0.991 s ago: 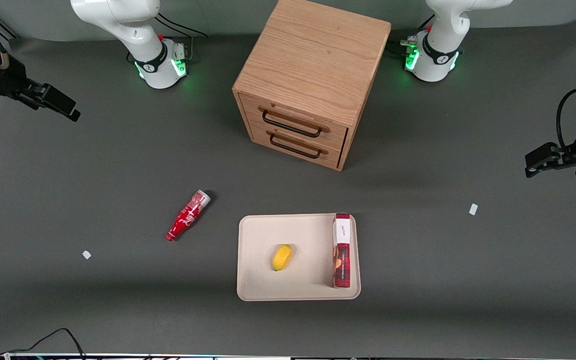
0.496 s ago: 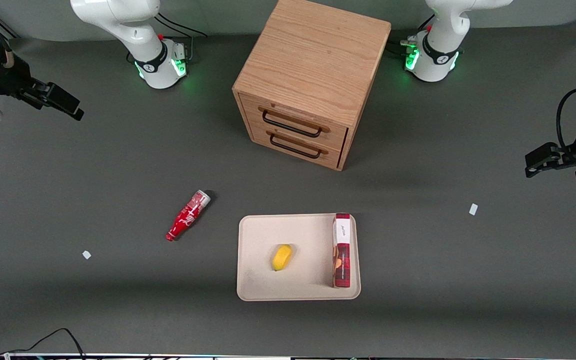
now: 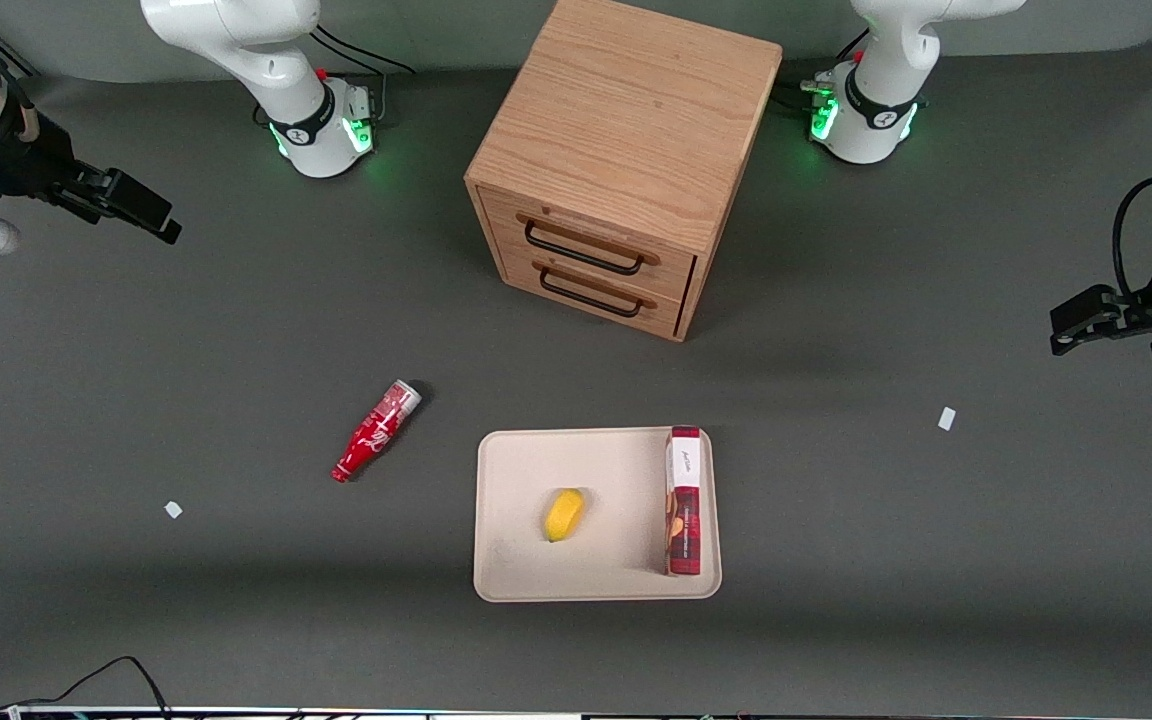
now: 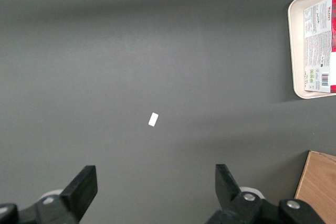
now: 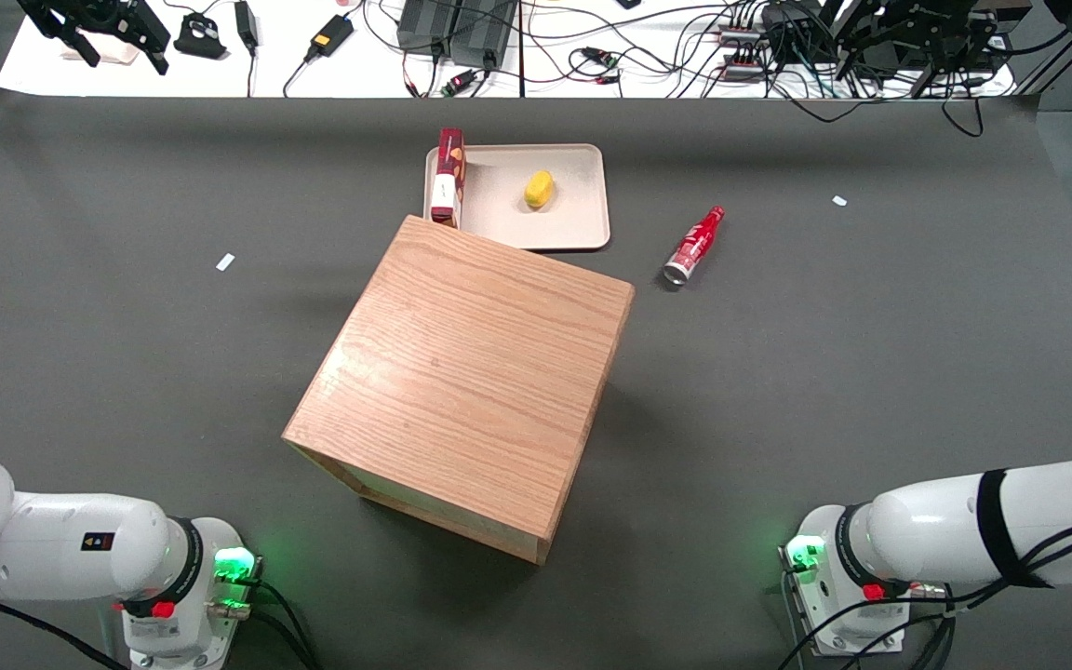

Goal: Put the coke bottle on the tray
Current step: 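Move the right gripper down to the red Coca-Cola bottle lying on the table, then close the right gripper around the bottle's body, then lift the bottle and carry it over the white tray, then lower the bottle onto the tray beside the lemon and open the gripper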

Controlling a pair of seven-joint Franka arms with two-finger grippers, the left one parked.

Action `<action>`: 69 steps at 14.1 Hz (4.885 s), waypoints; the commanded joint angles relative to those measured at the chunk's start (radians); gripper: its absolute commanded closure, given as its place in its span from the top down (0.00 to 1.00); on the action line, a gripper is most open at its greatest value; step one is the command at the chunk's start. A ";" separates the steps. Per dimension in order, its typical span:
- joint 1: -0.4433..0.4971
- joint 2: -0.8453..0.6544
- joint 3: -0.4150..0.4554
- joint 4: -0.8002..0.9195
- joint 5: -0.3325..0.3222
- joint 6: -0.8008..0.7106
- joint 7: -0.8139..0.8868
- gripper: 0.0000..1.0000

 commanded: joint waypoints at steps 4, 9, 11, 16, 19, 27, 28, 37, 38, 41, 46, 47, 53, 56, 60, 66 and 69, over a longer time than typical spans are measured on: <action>0.018 0.190 0.024 0.094 0.050 0.061 0.151 1.00; 0.018 0.298 0.029 -0.001 0.042 0.161 0.231 1.00; 0.016 0.316 0.029 -0.098 0.040 0.268 0.231 1.00; 0.022 0.440 0.049 -0.184 0.037 0.509 0.348 1.00; 0.037 0.508 0.056 -0.265 -0.010 0.688 0.385 1.00; 0.042 0.600 0.070 -0.422 -0.062 1.002 0.428 1.00; 0.042 0.612 0.070 -0.431 -0.062 1.035 0.429 1.00; 0.039 0.607 0.072 -0.419 -0.071 1.022 0.379 0.00; 0.038 0.585 0.072 -0.411 -0.071 1.002 0.356 0.00; 0.030 0.521 0.070 -0.342 -0.070 0.862 0.305 0.00; 0.038 0.488 0.111 -0.016 -0.068 0.516 0.290 0.00; 0.039 0.497 0.145 0.056 -0.070 0.484 0.293 0.00; 0.077 0.794 0.280 0.391 -0.073 0.509 0.300 0.00; 0.096 0.945 0.285 0.393 -0.082 0.708 0.299 0.00; 0.126 1.070 0.282 0.391 -0.085 0.861 0.317 0.00; 0.156 1.126 0.273 0.387 -0.090 0.931 0.360 0.00; 0.157 1.133 0.271 0.385 -0.137 0.930 0.360 1.00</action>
